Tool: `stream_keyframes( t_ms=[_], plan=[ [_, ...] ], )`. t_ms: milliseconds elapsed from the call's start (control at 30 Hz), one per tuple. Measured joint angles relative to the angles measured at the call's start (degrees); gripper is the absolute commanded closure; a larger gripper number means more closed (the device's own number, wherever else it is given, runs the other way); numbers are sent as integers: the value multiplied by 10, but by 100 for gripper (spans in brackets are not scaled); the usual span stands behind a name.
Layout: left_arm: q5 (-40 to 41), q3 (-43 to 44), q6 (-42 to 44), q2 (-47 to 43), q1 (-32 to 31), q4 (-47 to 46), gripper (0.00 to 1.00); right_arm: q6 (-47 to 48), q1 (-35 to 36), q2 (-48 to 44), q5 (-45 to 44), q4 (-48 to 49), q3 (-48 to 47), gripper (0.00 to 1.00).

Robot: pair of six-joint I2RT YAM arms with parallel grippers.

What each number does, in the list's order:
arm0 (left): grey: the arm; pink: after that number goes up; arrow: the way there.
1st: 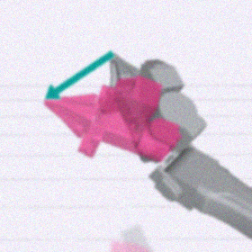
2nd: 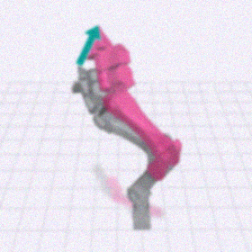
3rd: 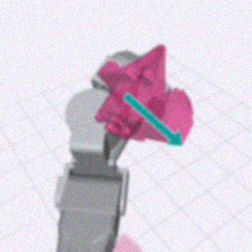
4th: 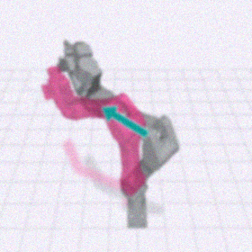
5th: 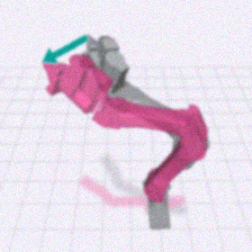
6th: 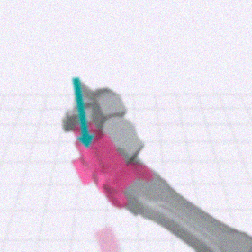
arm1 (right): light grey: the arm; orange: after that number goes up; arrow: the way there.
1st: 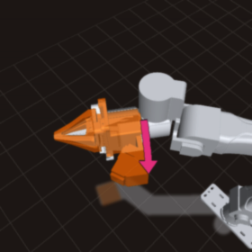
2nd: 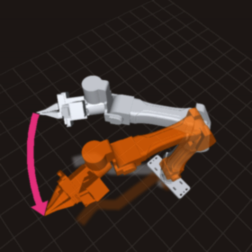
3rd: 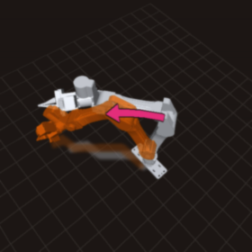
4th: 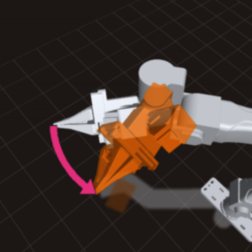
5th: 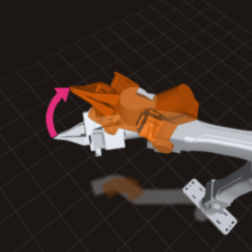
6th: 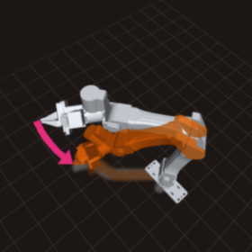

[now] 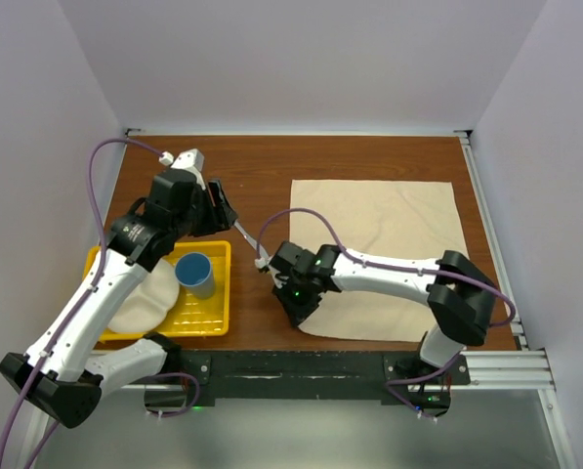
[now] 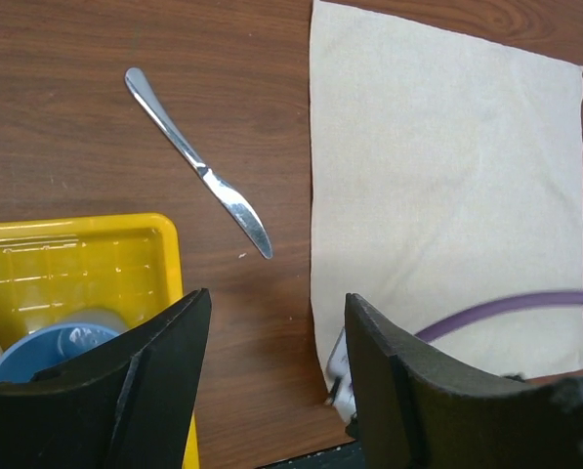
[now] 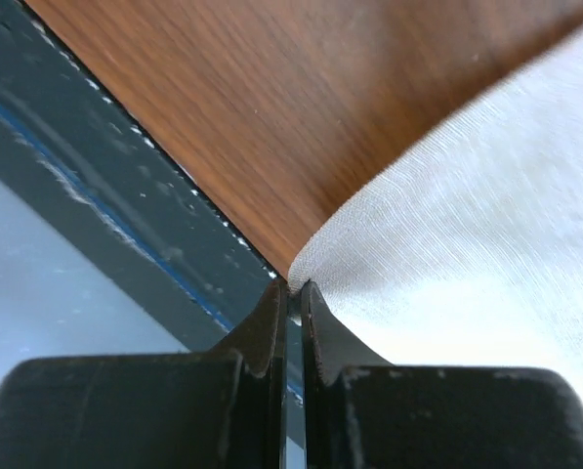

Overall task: Fold the napkin, place the utensils inside, and roll it up
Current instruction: Fold the napkin at the center of the board.

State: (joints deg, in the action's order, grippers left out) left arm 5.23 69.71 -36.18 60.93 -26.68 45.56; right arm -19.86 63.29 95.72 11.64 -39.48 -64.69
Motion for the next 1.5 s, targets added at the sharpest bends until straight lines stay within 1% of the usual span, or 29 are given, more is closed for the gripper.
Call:
stream_keyframes(
  t_ms=[67, 133, 267, 333, 400, 500, 567, 733, 1000, 1133, 1267, 1500],
  plan=[
    [0, -2, 3, 0, 0, 0, 37, 0, -40, -17, 19, 2, 7, 100],
    [0, -3, 7, 0, 0, -1, 37, 0, -101, -34, 24, 2, 9, 100],
    [0, -8, 16, 6, 0, -2, 37, 7, -282, -53, 11, 0, -3, 100],
    [-1, -8, 24, 20, 0, -4, 37, 18, -375, -35, -18, -11, -34, 100],
    [0, -5, 31, 38, 0, -2, 37, 30, -450, 0, -49, -18, -79, 100],
    [1, 3, 44, 66, 0, 0, 37, 46, -531, 60, -93, -18, -140, 100],
    [2, 6, 49, 76, 0, 1, 37, 54, -572, 97, -116, -16, -171, 100],
    [3, 28, 59, 104, 0, 2, 37, 70, -642, 164, -153, -18, -236, 100],
    [6, 48, 68, 141, 0, -1, 37, 82, -722, 226, -171, -31, -363, 100],
    [5, 51, 69, 153, 0, -1, 37, 85, -742, 243, -171, -31, -397, 100],
    [5, 60, 69, 168, 1, -2, 37, 85, -747, 269, -171, -31, -426, 100],
    [5, 81, 70, 185, 4, -3, 38, 77, -753, 304, -171, -29, -441, 100]
  ],
)
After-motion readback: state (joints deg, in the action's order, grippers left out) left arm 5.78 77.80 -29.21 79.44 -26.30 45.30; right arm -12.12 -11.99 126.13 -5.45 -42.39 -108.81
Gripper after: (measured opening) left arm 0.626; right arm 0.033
